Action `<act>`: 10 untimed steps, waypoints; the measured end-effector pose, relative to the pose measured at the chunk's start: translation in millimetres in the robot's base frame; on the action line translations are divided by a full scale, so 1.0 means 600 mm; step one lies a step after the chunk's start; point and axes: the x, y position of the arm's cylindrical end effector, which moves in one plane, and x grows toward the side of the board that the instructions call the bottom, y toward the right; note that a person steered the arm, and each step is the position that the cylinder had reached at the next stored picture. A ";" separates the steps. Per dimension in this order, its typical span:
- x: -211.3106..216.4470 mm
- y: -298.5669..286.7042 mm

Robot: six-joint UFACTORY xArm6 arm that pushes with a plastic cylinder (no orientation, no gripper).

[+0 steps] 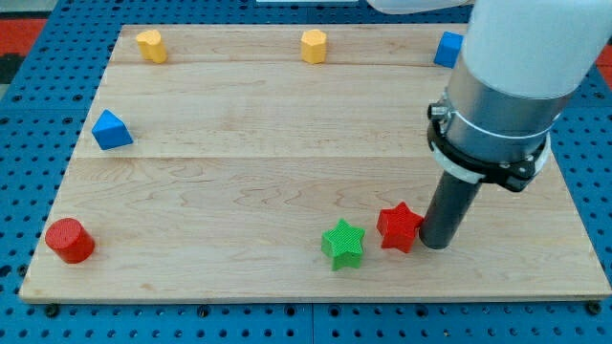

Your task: Place the red star above the green star

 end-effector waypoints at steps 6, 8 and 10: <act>-0.079 -0.059; -0.081 -0.118; -0.164 -0.164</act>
